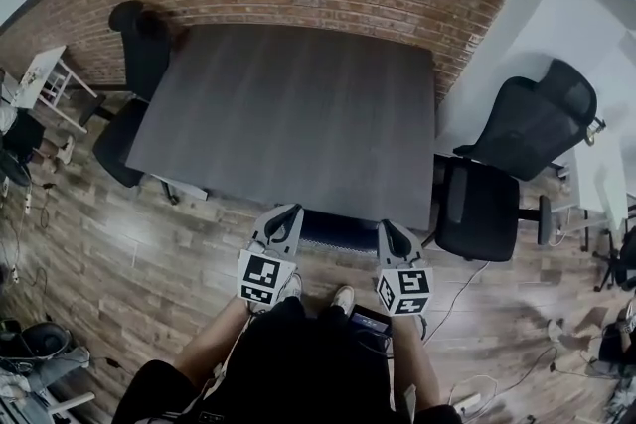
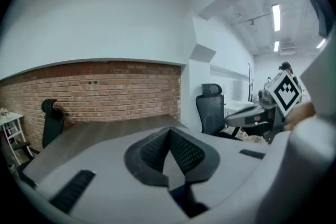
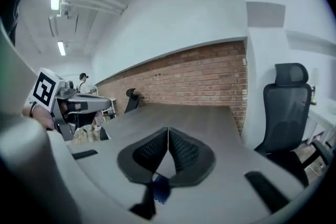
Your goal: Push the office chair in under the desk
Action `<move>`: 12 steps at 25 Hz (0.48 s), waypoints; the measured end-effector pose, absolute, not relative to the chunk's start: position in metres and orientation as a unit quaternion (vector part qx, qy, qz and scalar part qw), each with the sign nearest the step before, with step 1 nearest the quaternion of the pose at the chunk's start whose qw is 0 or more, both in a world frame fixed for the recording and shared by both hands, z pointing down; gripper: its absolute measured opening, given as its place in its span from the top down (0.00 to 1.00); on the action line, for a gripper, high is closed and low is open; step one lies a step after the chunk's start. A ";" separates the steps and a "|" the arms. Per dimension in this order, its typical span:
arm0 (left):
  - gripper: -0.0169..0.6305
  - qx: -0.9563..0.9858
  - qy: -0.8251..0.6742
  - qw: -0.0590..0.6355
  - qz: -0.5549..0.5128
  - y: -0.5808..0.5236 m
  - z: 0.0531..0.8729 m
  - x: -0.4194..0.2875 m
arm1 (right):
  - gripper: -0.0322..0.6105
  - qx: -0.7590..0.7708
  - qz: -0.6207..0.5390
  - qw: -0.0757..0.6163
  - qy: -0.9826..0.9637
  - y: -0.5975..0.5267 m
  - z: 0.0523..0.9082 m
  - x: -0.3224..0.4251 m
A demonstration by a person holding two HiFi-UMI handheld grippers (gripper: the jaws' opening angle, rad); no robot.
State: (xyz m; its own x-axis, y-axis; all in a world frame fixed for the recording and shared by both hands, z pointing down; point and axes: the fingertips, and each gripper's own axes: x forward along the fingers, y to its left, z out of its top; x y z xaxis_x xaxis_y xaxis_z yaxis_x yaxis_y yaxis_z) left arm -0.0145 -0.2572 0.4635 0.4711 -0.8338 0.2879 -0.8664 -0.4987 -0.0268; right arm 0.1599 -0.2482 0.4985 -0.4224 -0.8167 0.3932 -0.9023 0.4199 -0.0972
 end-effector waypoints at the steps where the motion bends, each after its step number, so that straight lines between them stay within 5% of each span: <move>1: 0.96 0.858 -0.497 0.059 0.119 -0.252 0.454 -0.012 | 0.94 0.523 0.144 0.133 -0.829 -0.243 0.490 0.160; 12: 0.96 0.864 -0.499 -0.018 0.064 -0.201 0.405 -0.005 | 0.95 0.559 0.122 0.049 -0.819 -0.175 0.442 0.158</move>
State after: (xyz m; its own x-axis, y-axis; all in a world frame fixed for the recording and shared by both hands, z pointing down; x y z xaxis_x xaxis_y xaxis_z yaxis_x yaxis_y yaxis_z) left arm -0.0046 -0.2011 0.4053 0.4938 -0.8646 0.0927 -0.8600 -0.5014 -0.0947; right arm 0.1576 -0.1752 0.4416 -0.3697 -0.9037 0.2159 -0.9274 0.3448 -0.1450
